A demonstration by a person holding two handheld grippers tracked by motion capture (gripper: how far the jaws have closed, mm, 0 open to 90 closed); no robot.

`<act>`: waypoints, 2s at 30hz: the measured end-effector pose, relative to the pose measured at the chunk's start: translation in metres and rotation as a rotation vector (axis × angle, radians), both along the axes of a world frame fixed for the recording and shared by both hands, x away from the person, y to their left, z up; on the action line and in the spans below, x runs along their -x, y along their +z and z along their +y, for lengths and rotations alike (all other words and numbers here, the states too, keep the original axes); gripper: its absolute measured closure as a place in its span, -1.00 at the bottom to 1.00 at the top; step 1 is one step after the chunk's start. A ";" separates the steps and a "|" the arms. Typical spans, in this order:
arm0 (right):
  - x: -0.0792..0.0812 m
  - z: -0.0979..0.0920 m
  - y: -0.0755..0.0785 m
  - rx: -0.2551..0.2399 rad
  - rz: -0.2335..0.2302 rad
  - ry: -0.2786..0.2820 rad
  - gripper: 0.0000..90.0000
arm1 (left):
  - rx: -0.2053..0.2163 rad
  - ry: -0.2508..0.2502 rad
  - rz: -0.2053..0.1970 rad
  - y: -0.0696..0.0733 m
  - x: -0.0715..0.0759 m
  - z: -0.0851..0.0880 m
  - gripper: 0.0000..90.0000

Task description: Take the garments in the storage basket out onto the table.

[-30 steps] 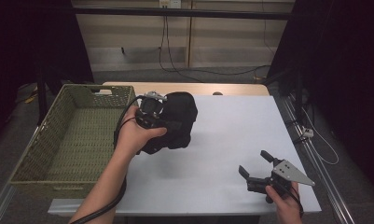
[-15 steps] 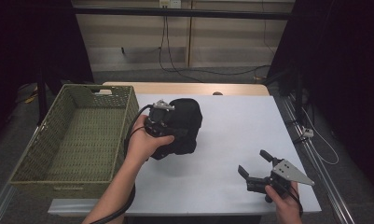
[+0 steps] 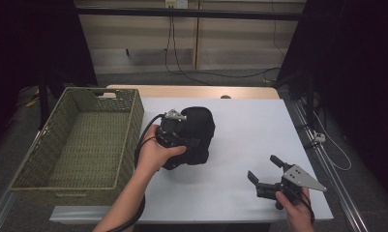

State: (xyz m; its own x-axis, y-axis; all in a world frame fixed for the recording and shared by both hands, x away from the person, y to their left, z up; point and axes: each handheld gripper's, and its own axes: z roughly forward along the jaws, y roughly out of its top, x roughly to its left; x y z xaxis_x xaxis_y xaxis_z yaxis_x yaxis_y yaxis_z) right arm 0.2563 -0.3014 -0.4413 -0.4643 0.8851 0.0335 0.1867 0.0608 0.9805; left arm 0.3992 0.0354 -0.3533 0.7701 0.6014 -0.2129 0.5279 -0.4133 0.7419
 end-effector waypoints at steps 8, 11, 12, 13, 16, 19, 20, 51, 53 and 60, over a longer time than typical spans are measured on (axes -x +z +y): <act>-0.001 0.000 -0.001 0.007 0.001 0.007 -1.00 | 0.012 -0.015 0.026 -0.008 0.003 -0.008 0.10; -0.002 0.000 -0.001 0.009 0.000 0.008 -1.00 | 0.015 -0.030 0.026 -0.009 0.006 -0.011 0.09; -0.002 0.000 -0.001 0.008 0.001 0.007 -1.00 | 0.018 -0.048 0.028 -0.010 0.006 -0.012 0.08; -0.002 0.000 -0.002 0.008 0.002 0.008 -1.00 | 0.065 -0.082 0.052 -0.012 0.006 -0.013 0.06; -0.002 0.000 -0.002 -0.009 0.010 0.001 -1.00 | 0.019 -0.081 0.007 -0.018 0.006 -0.018 -0.18; -0.002 0.000 -0.002 -0.005 0.009 -0.001 -1.00 | -0.019 -0.068 0.008 -0.024 0.004 -0.019 -0.48; -0.002 0.000 -0.002 -0.006 0.011 -0.002 -1.00 | -0.024 -0.070 0.003 -0.025 0.003 -0.017 -0.52; -0.045 0.062 0.000 0.138 0.131 0.205 -0.95 | -0.073 0.035 -0.004 -0.027 0.004 0.033 -0.83; -0.049 0.069 0.000 0.137 0.146 0.232 -0.90 | -0.066 0.051 -0.019 -0.026 0.004 0.035 -0.83; -0.064 0.092 0.005 0.166 0.169 0.265 -0.80 | -0.070 0.050 -0.017 -0.022 0.004 0.040 -0.84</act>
State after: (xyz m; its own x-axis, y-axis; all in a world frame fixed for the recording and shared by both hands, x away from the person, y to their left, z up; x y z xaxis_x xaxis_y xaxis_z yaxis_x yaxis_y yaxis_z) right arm 0.3199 -0.2089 -0.4361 -0.6790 0.7341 -0.0049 0.3014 0.2848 0.9100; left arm 0.3952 0.0757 -0.3749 0.7421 0.6518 -0.1563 0.5367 -0.4380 0.7212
